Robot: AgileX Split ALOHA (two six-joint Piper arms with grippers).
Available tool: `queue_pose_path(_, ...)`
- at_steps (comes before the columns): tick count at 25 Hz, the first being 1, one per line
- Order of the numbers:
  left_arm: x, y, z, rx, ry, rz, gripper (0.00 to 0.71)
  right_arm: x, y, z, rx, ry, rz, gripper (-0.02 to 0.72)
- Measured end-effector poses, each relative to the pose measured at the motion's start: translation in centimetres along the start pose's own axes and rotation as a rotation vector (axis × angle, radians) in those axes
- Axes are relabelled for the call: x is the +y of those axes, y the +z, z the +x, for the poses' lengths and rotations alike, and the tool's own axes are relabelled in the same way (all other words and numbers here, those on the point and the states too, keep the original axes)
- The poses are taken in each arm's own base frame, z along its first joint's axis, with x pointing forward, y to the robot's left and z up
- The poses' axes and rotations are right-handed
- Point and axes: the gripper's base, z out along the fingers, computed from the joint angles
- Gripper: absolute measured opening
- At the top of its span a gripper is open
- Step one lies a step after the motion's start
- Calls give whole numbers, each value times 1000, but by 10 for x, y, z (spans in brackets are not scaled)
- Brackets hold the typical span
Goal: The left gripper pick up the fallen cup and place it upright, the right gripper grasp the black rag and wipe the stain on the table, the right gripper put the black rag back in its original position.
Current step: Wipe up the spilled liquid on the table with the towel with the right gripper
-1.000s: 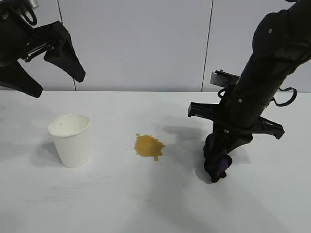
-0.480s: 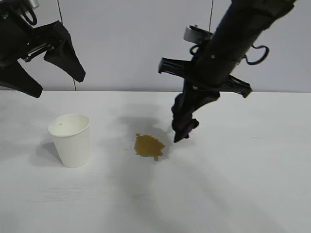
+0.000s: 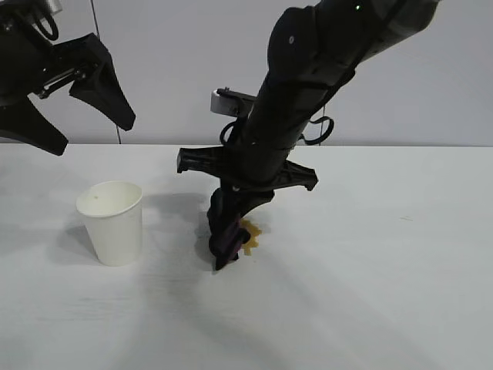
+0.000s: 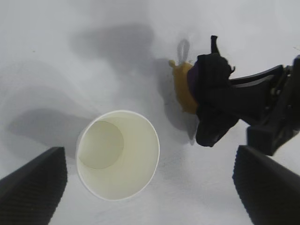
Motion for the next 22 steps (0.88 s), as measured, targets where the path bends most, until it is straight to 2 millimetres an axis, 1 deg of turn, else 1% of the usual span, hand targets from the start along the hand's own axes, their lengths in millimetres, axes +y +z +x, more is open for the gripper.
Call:
queue_pose_path(2,0,0,0,0,0,0,693,-2,7,1,9,1,14,94)
queue_pose_path(6,0,0,0,1,0,0,693,-9,6,0,6,1,69,94)
queue_pose_path(9,0,0,0,1,1,0,693,-24,4,-3,21,12,133,94)
queue_pose_path(13,0,0,0,2,1,0,693,-51,-2,-9,38,36,195,94)
queue_pose_path(15,0,0,0,2,1,0,693,-59,-4,-10,46,44,211,94)
queue_pose_path(19,0,0,0,3,1,1,693,-64,-6,-11,46,32,230,94)
queue_pose_path(22,0,0,0,3,1,0,693,-59,-5,-10,47,24,224,94)
